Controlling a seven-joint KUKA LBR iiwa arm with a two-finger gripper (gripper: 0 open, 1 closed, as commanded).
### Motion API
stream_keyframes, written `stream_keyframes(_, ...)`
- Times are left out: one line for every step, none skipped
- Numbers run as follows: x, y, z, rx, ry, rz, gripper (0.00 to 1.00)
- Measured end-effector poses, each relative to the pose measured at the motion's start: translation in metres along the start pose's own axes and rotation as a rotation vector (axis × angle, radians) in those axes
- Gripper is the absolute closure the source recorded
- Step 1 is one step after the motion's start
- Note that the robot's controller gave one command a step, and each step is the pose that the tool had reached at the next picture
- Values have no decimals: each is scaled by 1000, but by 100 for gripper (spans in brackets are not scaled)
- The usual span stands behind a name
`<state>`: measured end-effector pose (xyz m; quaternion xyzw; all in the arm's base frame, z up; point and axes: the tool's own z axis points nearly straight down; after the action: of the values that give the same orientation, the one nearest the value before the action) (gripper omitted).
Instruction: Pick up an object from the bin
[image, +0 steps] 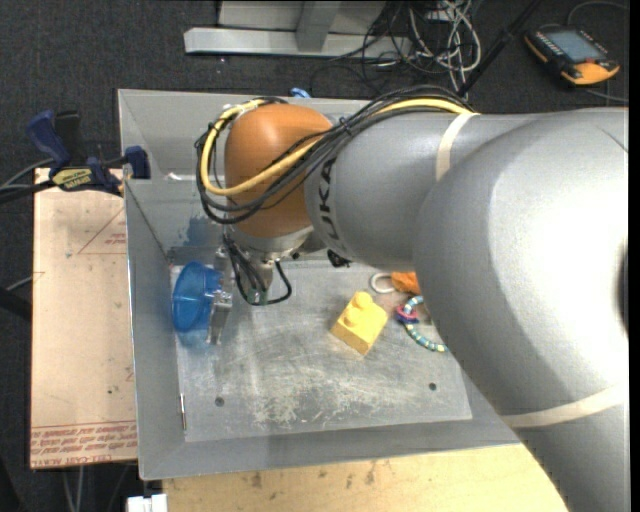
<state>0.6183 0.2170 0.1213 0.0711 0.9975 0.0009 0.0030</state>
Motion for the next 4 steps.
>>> stream_keyframes(-2, 20, 41, 1, 6, 101, 0)
stream_keyframes(-12, 21, 41, -3, -6, 116, 100)
stream_keyframes(-12, 21, 42, -2, -5, 117, 0)
stream_keyframes(-12, 20, 42, -1, -6, 118, 100)
